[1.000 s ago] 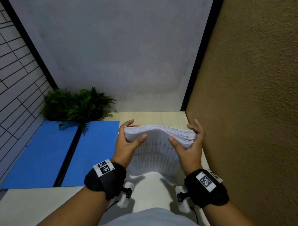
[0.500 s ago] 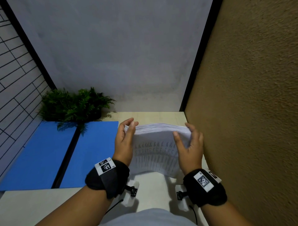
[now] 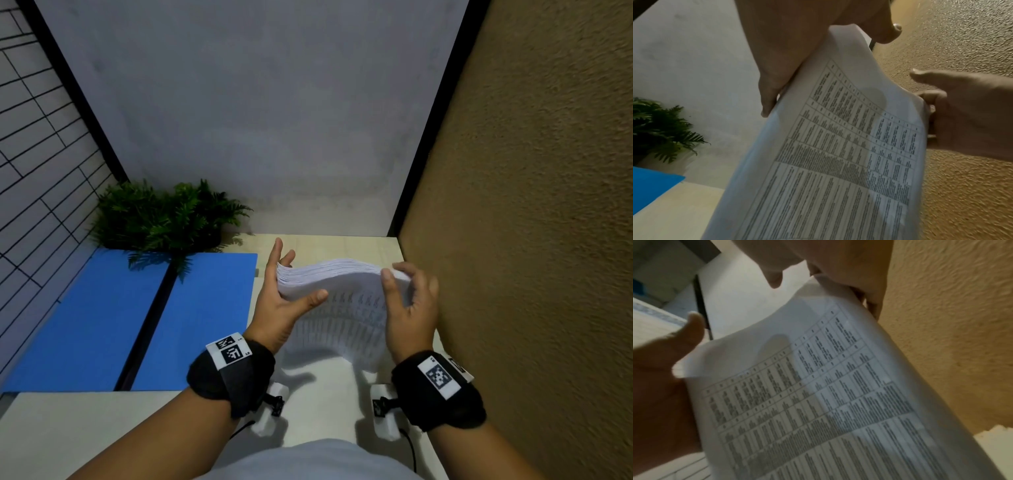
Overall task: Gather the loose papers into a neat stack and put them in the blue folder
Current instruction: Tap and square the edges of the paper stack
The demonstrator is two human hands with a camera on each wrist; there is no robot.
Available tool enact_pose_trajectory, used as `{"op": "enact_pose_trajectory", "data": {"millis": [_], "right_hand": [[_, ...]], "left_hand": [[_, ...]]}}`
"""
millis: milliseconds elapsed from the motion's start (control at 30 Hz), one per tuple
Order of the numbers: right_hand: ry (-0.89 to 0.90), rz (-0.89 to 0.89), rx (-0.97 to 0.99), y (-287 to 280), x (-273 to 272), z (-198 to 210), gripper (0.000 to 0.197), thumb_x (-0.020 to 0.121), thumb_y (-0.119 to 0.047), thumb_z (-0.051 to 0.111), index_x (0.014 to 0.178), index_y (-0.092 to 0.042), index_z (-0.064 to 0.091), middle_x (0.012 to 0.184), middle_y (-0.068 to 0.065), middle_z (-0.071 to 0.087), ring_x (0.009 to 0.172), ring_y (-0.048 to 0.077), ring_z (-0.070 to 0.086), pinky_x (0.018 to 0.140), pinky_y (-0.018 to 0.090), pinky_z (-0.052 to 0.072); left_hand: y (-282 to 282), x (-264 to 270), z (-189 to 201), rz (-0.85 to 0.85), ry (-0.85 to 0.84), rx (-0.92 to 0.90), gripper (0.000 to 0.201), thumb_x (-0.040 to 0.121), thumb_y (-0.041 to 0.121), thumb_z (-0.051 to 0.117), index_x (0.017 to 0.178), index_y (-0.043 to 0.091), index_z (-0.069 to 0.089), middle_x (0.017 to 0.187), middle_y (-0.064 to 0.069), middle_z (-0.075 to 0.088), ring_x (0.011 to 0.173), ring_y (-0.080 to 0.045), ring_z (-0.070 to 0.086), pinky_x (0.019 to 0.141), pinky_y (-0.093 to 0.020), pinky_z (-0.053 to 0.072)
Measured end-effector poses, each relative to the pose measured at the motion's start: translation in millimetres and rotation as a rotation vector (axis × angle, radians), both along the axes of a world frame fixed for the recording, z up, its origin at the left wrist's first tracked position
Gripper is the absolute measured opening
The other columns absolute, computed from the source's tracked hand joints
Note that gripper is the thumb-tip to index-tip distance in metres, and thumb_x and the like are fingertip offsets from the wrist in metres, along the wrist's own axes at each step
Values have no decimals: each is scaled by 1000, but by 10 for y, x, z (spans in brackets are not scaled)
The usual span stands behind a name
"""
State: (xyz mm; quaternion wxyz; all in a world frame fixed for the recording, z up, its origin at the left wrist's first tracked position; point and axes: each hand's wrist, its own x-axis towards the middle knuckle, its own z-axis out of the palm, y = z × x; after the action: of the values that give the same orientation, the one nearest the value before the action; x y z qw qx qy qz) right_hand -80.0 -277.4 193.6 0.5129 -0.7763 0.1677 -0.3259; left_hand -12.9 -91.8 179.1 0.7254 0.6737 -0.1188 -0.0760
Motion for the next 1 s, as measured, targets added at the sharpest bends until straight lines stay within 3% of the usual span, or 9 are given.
{"op": "enact_pose_trajectory", "data": {"millis": [100, 200, 333, 433, 533, 600, 667, 800, 1000], "right_hand": [[-32, 42, -74, -12, 6, -5, 34, 82, -54, 56, 101, -26, 63, 107, -6, 43, 99, -6, 48, 79, 15, 44], [28, -43, 60, -73, 57, -6, 28, 84, -50, 60, 100, -27, 59, 104, -15, 41, 98, 4, 50, 83, 27, 48], [-7, 27, -97, -68, 70, 0, 18, 83, -40, 68, 95, -29, 60, 111, -3, 41, 99, -7, 47, 81, 17, 44], [43, -40, 41, -93, 104, 8, 26, 83, -48, 64, 100, -30, 58, 111, -6, 41, 102, 8, 51, 88, 39, 53], [39, 88, -46, -60, 82, 53, 39, 76, -49, 69, 110, -34, 55, 115, -6, 44, 103, -3, 49, 89, 33, 52], [75, 77, 70, -95, 112, 18, 66, 72, -36, 80, 127, -38, 43, 121, -10, 46, 104, -2, 51, 88, 26, 50], [148, 40, 321, -191, 178, -47, 78, 66, -26, 86, 131, -33, 42, 120, -7, 55, 106, 10, 57, 91, 33, 52], [184, 129, 514, -293, 236, -140, 39, 66, -11, 84, 102, -12, 69, 100, 9, 73, 101, 33, 68, 88, 48, 56], [129, 178, 549, -267, 69, -173, 44, 64, -13, 85, 101, -26, 64, 103, 4, 70, 101, 26, 66, 87, 48, 56]], "left_hand": [[-5, 4, 0, -6, -7, 9, 131, 47, 61, 87, 151, 51, 8, 158, 3, 33, 138, -13, 42, 113, -39, 40], [-19, 10, -11, -7, -8, 17, 130, 48, 59, 87, 149, 57, 4, 159, 4, 30, 139, -13, 41, 114, -43, 39], [-52, 26, -28, 11, -21, 26, 129, 55, 46, 89, 147, 60, 0, 161, 2, 27, 141, -12, 38, 115, -41, 38], [-74, 70, -50, 18, -38, 62, 123, 63, 32, 90, 143, 66, 2, 158, 5, 31, 140, -11, 40, 113, -36, 40], [-86, 168, -138, 52, -3, 82, 104, 66, 13, 89, 146, 44, 30, 143, 3, 51, 128, -11, 54, 104, -29, 47], [-99, 230, -154, 98, 94, 90, 62, 69, 4, 85, 125, 14, 61, 120, -6, 69, 117, -27, 64, 95, -36, 54], [-122, 237, -105, 92, 157, 103, 37, 72, -2, 80, 107, 0, 67, 98, -7, 74, 103, -31, 69, 85, -36, 57], [-116, 248, -10, 73, 172, 57, 35, 73, 2, 80, 104, -4, 66, 89, -4, 72, 87, -19, 66, 80, -32, 55], [21, 236, -91, 66, 151, 38, 61, 62, 20, 90, 115, 9, 64, 104, -6, 74, 97, -19, 69, 78, -32, 55]]}}
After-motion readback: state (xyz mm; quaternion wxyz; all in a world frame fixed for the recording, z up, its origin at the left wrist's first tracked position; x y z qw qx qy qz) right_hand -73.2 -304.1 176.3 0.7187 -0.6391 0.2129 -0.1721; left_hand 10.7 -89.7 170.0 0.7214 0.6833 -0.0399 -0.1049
